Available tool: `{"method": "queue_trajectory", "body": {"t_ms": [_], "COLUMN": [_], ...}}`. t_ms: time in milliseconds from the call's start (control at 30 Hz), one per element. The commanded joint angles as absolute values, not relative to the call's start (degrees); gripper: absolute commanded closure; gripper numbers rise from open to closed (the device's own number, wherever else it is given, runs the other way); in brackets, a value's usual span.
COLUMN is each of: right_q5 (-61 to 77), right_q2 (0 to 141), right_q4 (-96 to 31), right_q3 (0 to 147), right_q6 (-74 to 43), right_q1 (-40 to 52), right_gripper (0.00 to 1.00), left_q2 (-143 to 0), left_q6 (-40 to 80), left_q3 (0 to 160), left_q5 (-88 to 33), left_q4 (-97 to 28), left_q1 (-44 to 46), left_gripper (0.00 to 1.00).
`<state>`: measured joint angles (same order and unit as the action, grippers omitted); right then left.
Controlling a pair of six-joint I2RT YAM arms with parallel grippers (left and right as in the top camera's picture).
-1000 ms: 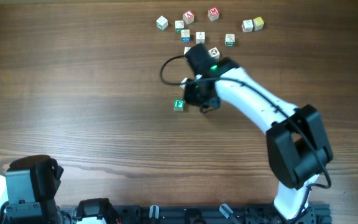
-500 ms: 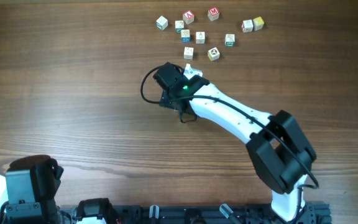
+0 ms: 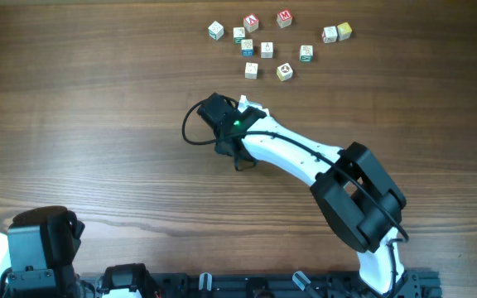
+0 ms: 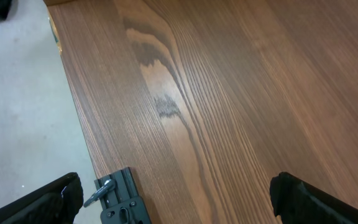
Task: Form a circle
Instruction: 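Grasp the green 'F' block with the right gripper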
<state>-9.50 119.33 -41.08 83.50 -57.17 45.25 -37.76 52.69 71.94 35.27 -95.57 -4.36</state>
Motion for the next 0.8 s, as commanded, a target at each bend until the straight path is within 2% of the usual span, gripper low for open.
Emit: {"method": "queue_trajectory", "body": {"t_ms": [0,233,767], "right_q5": [-11.29,-14.48,-21.28], "right_q2": [120.66,120.66,120.66], "right_q4": [-40.95,-40.93,-39.86], "right_q3": [83.50,83.50,83.53], "right_q6": [-57.25,-59.75,-64.66], "right_q1": [45.43,45.43,45.41], "right_gripper": [0.60,0.68,0.69], "left_q2": [-37.65,-37.65,-37.65], "left_q6": [53.39,53.39,53.39], "left_q3": [71.90,71.90,71.90], "left_q5": [35.42,35.44,35.44], "left_q4": [-95.44,-95.44,-95.44], "left_q1": [-4.78,-4.78,-4.78], "left_gripper": [0.00,0.00,0.00]}}
